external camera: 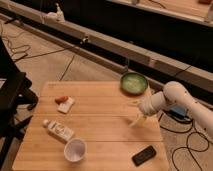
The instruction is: Place the ceramic cup in the ceramic bowl
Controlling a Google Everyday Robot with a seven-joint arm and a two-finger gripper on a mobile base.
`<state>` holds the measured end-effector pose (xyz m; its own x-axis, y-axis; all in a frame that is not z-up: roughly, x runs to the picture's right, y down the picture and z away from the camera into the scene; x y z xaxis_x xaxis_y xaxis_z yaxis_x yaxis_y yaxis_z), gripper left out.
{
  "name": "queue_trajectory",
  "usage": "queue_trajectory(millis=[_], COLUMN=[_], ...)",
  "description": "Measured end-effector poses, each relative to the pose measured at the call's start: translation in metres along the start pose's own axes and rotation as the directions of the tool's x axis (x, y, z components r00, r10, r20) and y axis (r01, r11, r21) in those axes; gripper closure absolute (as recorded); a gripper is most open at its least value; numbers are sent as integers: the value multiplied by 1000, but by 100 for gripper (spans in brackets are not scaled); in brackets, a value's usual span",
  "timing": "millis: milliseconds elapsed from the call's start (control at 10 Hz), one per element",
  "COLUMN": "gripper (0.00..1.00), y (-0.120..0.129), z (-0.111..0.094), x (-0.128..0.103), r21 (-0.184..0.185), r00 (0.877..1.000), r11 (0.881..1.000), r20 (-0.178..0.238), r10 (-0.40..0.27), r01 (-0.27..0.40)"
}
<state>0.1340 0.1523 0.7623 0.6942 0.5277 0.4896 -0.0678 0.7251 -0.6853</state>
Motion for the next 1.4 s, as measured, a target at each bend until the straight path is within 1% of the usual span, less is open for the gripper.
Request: queue_trajectory(millis=[100, 200, 400, 600, 700, 900, 1100, 1200, 1300, 1400], gripper=[20, 20, 20, 20, 20, 20, 20, 20, 20, 20], y=[9, 14, 22, 33, 39, 54, 67, 72, 77, 78], z=[14, 26, 42, 57, 64, 81, 98, 105, 112, 114], x=[-6, -15, -37, -57, -65, -81, -97, -104, -115, -117], r21=[-44, -76, -118, -162, -184, -232, -275, -289, -305, -308], r00=[1000, 1000, 998, 993, 990, 981, 971, 966, 959, 957], r11=[999, 997, 991, 980, 973, 954, 931, 922, 910, 906], r20=[7, 21, 47, 61, 64, 67, 75, 81, 90, 92], r10=[-11, -23, -52, -103, -129, -182, -227, -245, -268, -274], r01=[11, 24, 57, 112, 139, 193, 239, 258, 282, 289])
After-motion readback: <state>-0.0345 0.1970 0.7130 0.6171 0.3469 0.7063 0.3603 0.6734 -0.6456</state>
